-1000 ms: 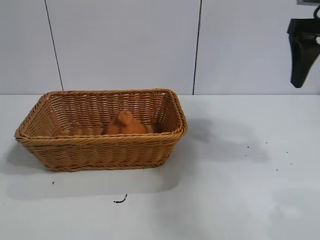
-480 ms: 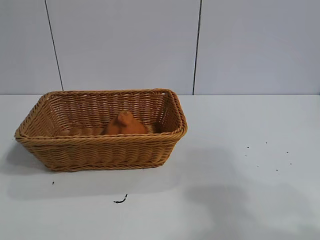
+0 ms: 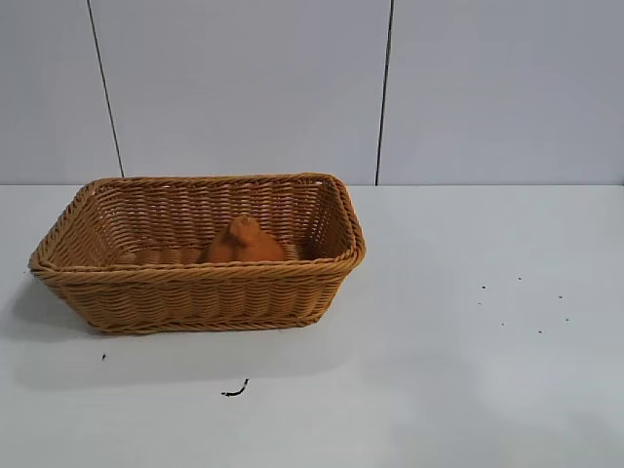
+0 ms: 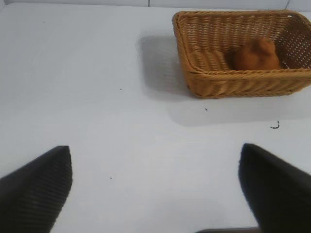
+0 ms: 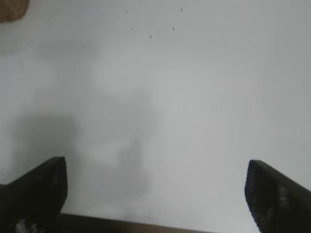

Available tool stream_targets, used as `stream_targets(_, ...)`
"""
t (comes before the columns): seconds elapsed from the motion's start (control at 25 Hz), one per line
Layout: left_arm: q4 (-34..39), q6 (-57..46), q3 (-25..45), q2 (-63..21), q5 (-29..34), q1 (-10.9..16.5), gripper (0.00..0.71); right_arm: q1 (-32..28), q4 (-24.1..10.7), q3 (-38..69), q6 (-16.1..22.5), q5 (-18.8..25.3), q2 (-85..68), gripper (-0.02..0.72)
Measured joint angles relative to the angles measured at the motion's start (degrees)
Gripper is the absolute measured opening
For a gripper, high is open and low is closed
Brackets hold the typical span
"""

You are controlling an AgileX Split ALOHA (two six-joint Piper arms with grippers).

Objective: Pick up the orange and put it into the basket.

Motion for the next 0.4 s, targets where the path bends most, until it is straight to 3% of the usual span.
stream_targets(0.4,0.00,0.00,0.00,0.00,0.00,0.00,0.666,0.00,-0.04,0.01,0.00,0.06,-1.99,0.682)
